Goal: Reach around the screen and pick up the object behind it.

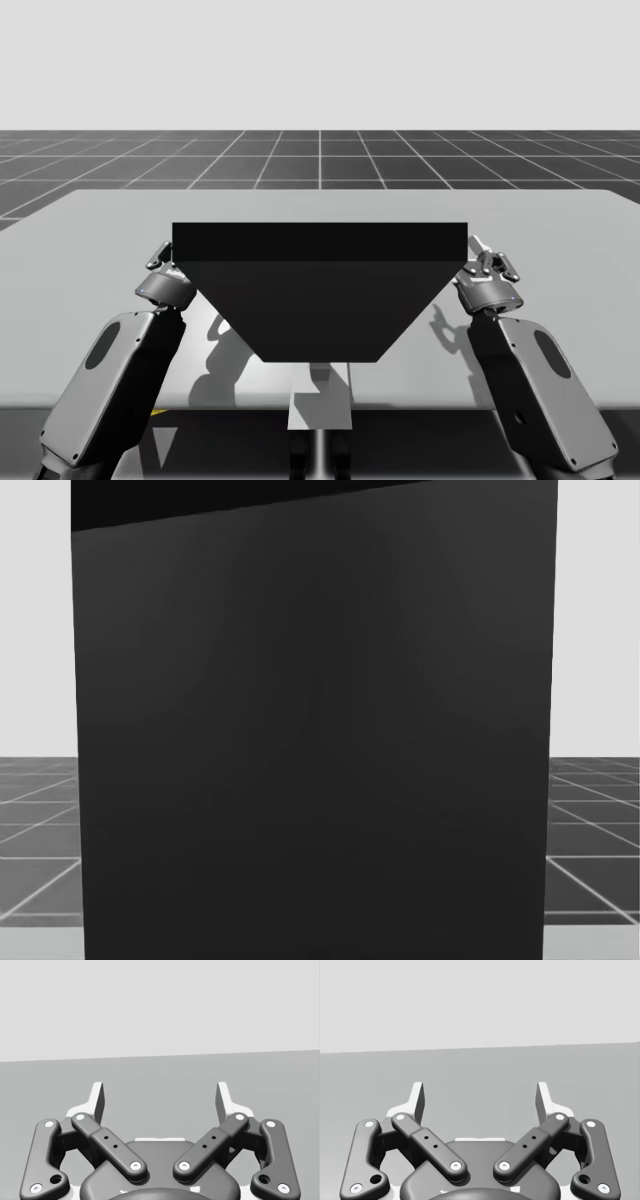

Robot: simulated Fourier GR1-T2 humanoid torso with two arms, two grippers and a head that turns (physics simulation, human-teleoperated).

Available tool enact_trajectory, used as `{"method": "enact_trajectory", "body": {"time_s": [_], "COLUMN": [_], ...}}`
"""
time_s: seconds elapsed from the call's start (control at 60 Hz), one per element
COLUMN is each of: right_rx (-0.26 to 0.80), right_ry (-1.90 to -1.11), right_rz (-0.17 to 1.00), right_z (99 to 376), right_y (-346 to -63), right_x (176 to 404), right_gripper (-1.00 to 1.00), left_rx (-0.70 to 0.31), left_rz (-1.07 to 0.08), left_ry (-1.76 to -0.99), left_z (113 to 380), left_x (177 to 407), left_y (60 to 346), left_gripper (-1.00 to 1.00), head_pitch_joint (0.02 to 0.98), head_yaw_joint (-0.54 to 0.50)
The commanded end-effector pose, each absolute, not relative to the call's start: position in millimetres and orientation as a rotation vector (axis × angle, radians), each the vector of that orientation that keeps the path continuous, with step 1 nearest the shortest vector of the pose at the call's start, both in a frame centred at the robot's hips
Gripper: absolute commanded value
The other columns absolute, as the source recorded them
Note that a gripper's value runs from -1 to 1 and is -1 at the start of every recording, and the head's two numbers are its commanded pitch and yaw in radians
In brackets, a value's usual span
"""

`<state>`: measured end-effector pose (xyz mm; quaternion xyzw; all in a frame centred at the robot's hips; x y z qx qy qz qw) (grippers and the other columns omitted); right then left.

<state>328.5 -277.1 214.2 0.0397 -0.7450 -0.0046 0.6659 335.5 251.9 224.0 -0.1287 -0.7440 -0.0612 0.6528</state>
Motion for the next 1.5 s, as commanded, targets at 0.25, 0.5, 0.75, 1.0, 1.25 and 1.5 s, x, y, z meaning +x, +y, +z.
{"method": "enact_trajectory", "body": {"time_s": [0.25,0.5,0.75,1.0,1.25,1.5], "right_rx": [0.140,0.258,0.318,0.431,0.451,0.461], "right_ry": [-1.666,-1.461,-1.373,-1.372,-1.391,-1.404], "right_rz": [0.035,0.162,0.375,0.547,0.603,0.575], "right_z": [214,207,198,200,195,186], "right_y": [-274,-274,-273,-272,-290,-286], "right_x": [326,320,303,277,250,261], "right_gripper": [-1.00,-1.00,-1.00,-1.00,-1.00,-1.00], "left_rx": [-0.316,-0.360,-0.472,-0.585,-0.612,-0.593], "left_rz": [-0.157,-0.287,-0.481,-0.637,-0.759,-0.814], "left_ry": [-1.662,-1.503,-1.396,-1.326,-1.272,-1.261], "left_z": [224,217,211,216,215,212], "left_x": [335,330,314,285,262,258], "left_y": [252,252,247,248,247,241], "left_gripper": [-1.00,-1.00,-1.00,-1.00,-1.00,-1.00], "head_pitch_joint": [0.068,0.073,0.085,0.096,0.103,0.104], "head_yaw_joint": [-0.01,-0.02,-0.02,-0.02,-0.02,-0.03]}}
